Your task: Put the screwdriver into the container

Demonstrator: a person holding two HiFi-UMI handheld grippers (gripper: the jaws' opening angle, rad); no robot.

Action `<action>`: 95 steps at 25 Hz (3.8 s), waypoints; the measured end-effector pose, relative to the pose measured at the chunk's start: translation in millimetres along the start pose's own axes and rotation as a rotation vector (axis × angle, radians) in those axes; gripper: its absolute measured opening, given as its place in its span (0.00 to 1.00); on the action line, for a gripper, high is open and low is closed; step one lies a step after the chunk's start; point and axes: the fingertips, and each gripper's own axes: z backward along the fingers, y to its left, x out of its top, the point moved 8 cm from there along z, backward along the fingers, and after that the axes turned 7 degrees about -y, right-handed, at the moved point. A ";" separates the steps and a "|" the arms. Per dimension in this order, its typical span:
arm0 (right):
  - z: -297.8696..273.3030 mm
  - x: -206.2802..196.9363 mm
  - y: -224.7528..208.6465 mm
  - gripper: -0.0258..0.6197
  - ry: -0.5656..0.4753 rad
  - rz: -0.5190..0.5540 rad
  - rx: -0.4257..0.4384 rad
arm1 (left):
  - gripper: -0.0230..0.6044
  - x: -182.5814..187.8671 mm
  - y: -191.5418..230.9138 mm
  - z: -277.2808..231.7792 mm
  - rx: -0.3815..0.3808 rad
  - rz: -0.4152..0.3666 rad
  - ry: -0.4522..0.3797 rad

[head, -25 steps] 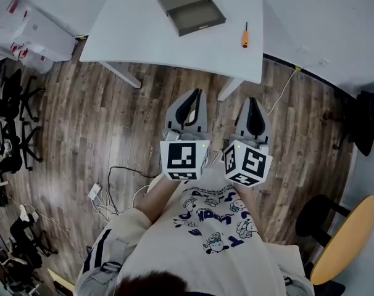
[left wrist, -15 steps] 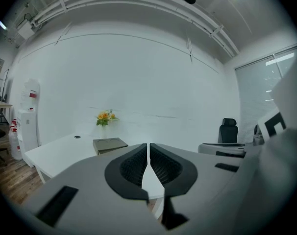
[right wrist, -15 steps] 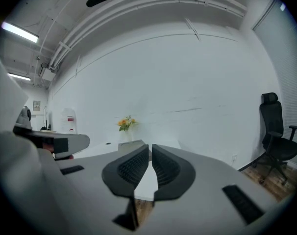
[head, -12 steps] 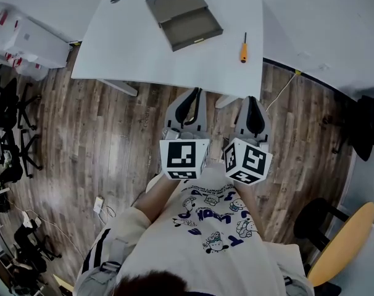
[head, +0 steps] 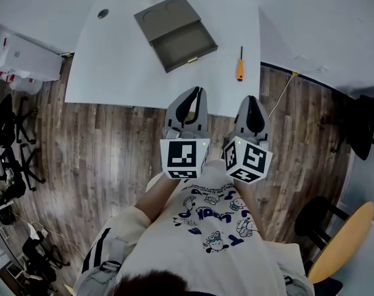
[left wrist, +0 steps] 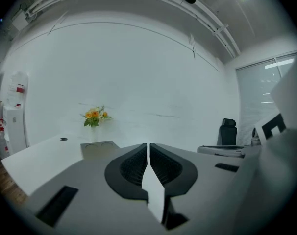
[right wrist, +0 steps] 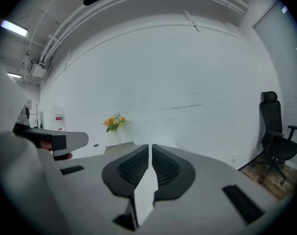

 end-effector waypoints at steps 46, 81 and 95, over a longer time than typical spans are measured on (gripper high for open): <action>-159.0 -57.5 -42.8 0.10 0.269 -0.001 -0.051 | 0.08 -56.3 32.5 -154.1 0.013 0.036 0.243; -206.8 -138.0 -68.5 0.25 0.568 -0.066 -0.032 | 0.08 -116.8 36.1 -185.0 0.124 0.096 0.415; -215.4 -152.2 -67.9 0.23 0.712 -0.036 -0.059 | 0.08 -124.9 37.5 -181.0 0.159 0.110 0.435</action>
